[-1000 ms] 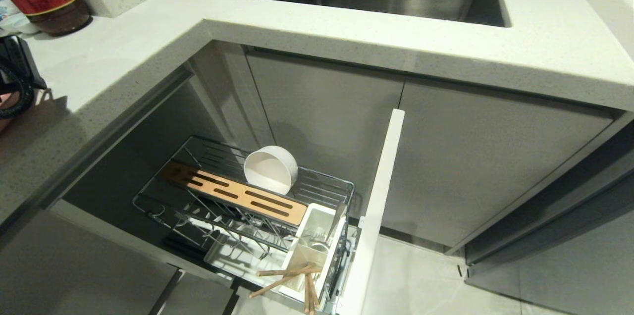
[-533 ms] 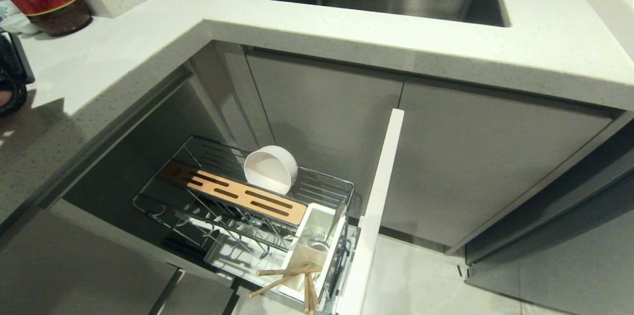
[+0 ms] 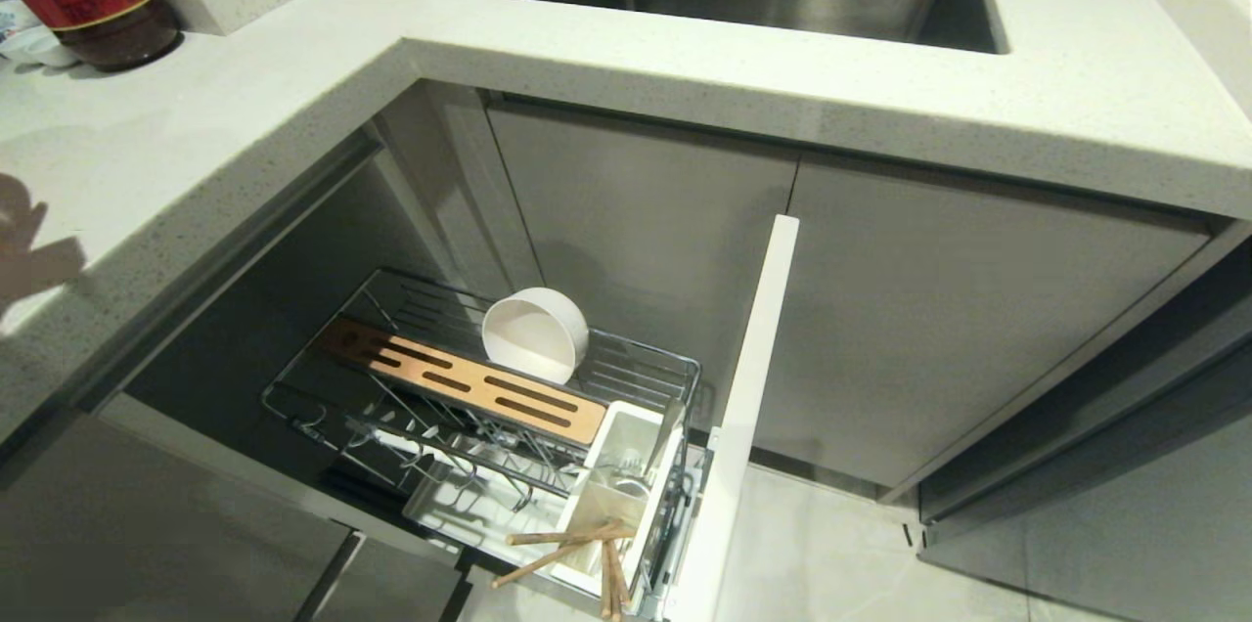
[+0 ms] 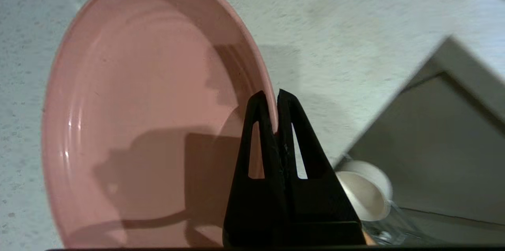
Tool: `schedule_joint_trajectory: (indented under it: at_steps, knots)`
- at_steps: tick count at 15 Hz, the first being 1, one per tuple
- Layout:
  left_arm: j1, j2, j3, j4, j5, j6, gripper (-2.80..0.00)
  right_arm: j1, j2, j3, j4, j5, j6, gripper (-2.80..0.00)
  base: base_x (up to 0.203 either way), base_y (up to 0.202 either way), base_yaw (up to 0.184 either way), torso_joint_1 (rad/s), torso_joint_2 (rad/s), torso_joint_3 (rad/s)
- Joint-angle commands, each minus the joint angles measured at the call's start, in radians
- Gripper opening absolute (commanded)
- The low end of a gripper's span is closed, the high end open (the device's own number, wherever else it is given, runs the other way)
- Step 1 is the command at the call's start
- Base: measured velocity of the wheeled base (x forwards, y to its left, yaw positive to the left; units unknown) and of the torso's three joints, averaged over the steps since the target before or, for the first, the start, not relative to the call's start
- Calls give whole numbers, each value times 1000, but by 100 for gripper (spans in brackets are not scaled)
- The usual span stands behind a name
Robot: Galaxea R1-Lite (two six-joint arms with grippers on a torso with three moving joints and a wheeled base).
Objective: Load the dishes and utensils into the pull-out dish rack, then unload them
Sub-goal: Pick up the plate and place it in the cupboard
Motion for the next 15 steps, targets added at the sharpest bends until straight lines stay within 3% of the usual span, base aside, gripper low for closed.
schedule_joint_trajectory:
  at_steps: [1, 5, 7, 9, 13, 15]
  knots:
    - [-86, -76, -20, 0, -2, -35, -280, 0, 1, 27, -1, 0, 0, -280, 0, 0, 0, 0, 0, 0]
    - [-322, -156, -44, -40, 10, -138, -280, 0, 1, 26, -1, 0, 0, -280, 0, 0, 0, 0, 0, 0]
    - [-483, -177, -44, -140, 10, -229, -280, 0, 1, 26, -1, 1, 0, -280, 0, 0, 0, 0, 0, 0]
    - [-596, -189, -43, -237, 10, -301, -280, 0, 0, 27, -1, 0, 0, -280, 0, 0, 0, 0, 0, 0]
    - [-737, -175, -32, -381, 11, -443, -280, 0, 1, 27, -1, 1, 0, -280, 0, 0, 0, 0, 0, 0]
    - [-756, -132, 2, -396, 13, -481, -280, 0, 1, 26, -1, 1, 0, -280, 0, 0, 0, 0, 0, 0]
